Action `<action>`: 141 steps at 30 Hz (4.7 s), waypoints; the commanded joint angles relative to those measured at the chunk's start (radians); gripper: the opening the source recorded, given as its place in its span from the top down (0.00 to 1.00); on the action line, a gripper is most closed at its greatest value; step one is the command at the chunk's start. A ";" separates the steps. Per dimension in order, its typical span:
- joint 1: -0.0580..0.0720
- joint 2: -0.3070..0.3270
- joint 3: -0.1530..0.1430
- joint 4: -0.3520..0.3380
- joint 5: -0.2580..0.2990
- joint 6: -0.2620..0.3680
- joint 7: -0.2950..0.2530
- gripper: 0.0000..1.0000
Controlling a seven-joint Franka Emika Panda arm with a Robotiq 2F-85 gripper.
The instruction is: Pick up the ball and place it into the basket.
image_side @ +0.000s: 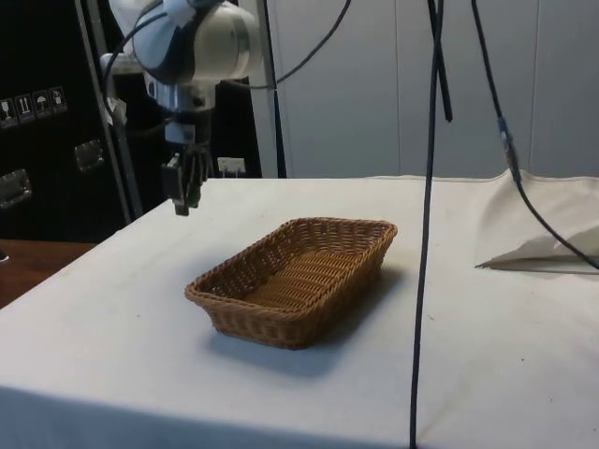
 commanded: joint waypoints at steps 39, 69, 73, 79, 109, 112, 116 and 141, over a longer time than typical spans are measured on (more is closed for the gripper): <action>0.039 -0.290 -0.022 -0.219 -0.218 -0.067 0.099 1.00; 0.063 -0.438 -0.002 -0.370 -0.386 -0.156 0.219 1.00; 0.063 -0.436 -0.003 -0.369 -0.413 -0.152 0.247 1.00; 0.063 -0.432 -0.002 -0.375 -0.457 -0.135 0.294 1.00; 0.073 -0.569 0.127 -0.606 -0.525 0.009 0.477 1.00; 0.067 -0.566 0.140 -0.618 -0.522 0.016 0.480 1.00; 0.071 -0.561 0.158 -0.659 -0.517 0.077 0.508 1.00; 0.064 -0.490 0.262 -0.768 -0.501 0.290 0.635 1.00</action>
